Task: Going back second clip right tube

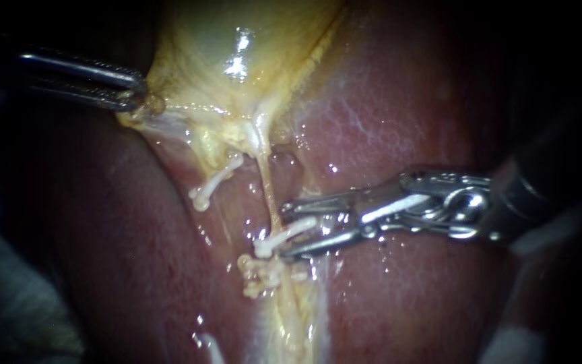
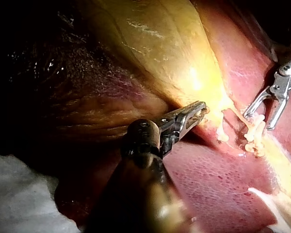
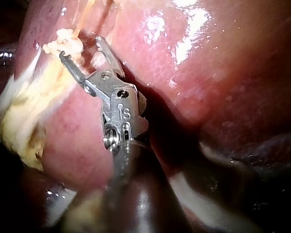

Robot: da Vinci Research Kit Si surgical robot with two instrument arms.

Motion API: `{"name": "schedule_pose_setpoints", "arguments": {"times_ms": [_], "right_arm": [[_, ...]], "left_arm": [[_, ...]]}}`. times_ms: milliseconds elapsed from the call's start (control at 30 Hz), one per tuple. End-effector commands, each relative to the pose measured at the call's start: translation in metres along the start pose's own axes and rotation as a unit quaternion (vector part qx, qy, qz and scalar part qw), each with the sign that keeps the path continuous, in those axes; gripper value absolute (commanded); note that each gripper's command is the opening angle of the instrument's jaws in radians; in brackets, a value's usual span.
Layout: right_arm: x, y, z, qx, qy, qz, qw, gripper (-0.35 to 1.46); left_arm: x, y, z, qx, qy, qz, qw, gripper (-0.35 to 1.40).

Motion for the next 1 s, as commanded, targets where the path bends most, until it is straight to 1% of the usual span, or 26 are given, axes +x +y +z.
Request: {"name": "schedule_pose_setpoints", "arguments": {"times_ms": [33, 133, 233, 300, 433, 533, 600, 700, 800, 900, 1000], "right_arm": [[0.0003, -0.0004, -0.0008, -0.006, 0.0, -0.02, 0.9998, 0.49], [0.0011, -0.0017, -0.003, -0.026, 0.0, -0.067, 0.9974, 0.5], [0.0014, -0.0029, -0.0047, -0.049, 0.0, -0.094, 0.9944, 0.5], [0.0016, -0.0033, -0.0056, -0.054, -0.004, -0.107, 0.9927, 0.5], [0.0022, -0.0034, -0.0068, -0.061, -0.004, -0.114, 0.9916, 0.5], [0.0026, -0.0032, -0.0072, -0.061, -0.005, -0.118, 0.9911, 0.5], [0.0026, -0.0033, -0.0073, -0.061, -0.005, -0.121, 0.9908, 0.5], [0.0026, -0.0033, -0.0073, -0.061, -0.005, -0.121, 0.9908, 0.5], [0.0026, -0.0033, -0.0074, -0.061, -0.005, -0.121, 0.9908, 0.5], [0.0025, -0.0034, -0.0075, -0.06, -0.006, -0.124, 0.9904, 0.5], [0.0025, -0.0034, -0.0076, -0.06, -0.006, -0.124, 0.9904, 0.5]], "left_arm": [[0.0, 0.0001, -0.0001, 0.0, 0.0, 0.0, 1.0, -0.35], [0.0001, 0.0001, -0.0001, 0.0, 0.0, 0.0, 1.0, -0.35], [0.0, 0.0001, -0.0001, 0.0, 0.0, 0.0, 1.0, -0.35], [0.0, 0.0001, -0.0001, 0.0, 0.0, 0.0, 1.0, -0.35], [0.0001, 0.0001, 0.0, 0.0, 0.0, 0.0, 1.0, -0.35], [-0.0001, 0.0, 0.0006, 0.002, 0.001, 0.001, 1.0, -0.35], [-0.0004, -0.0002, 0.0015, 0.006, 0.003, 0.001, 1.0, -0.35], [-0.0009, -0.0007, 0.0035, 0.002, 0.003, 0.003, 1.0, -0.35], [-0.0013, -0.0014, 0.0056, -0.002, -0.003, 0.006, 1.0, -0.35], [-0.0019, -0.0018, 0.0073, -0.003, -0.009, 0.008, 0.9999, -0.35], [-0.0023, -0.002, 0.0078, -0.003, -0.01, 0.01, 0.9999, -0.35]]}}
